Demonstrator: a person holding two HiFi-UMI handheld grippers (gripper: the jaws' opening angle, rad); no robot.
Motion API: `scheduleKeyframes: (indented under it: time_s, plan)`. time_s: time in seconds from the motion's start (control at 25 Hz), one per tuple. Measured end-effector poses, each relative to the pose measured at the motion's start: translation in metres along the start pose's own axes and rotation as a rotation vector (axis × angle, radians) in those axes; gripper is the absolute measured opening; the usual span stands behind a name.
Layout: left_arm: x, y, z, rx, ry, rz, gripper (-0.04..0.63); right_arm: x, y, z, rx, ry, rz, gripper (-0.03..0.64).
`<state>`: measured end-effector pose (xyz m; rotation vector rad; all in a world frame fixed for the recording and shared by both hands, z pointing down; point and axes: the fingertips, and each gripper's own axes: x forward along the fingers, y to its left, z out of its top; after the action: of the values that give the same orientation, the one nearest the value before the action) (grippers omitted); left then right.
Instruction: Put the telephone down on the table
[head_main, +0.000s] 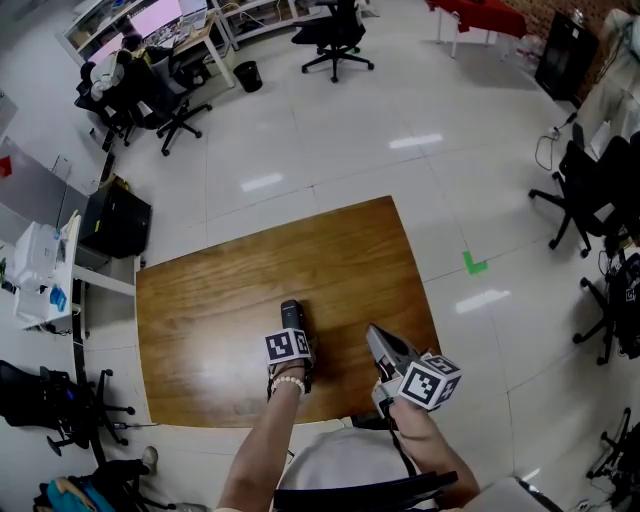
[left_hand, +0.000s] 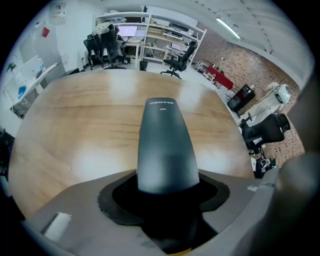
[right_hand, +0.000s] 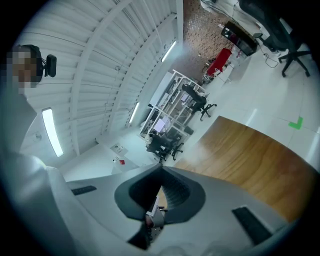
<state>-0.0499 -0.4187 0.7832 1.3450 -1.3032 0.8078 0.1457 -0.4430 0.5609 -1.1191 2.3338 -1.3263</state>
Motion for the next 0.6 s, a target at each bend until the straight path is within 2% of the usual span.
scheduleKeyframes:
  time_s: [0.24, 0.6]
  plan:
    - [0.0034, 0.0041, 0.0022, -0.014, 0.001, 0.052, 0.295, 0.0044, -0.0046, 0.0023, 0.009, -0.002, -0.002, 0.003]
    - [0.0059, 0.0004, -0.0027, 0.048, 0.006, 0.135, 0.305, 0.0058, -0.0071, 0.0084, 0.020, -0.016, 0.000, 0.003]
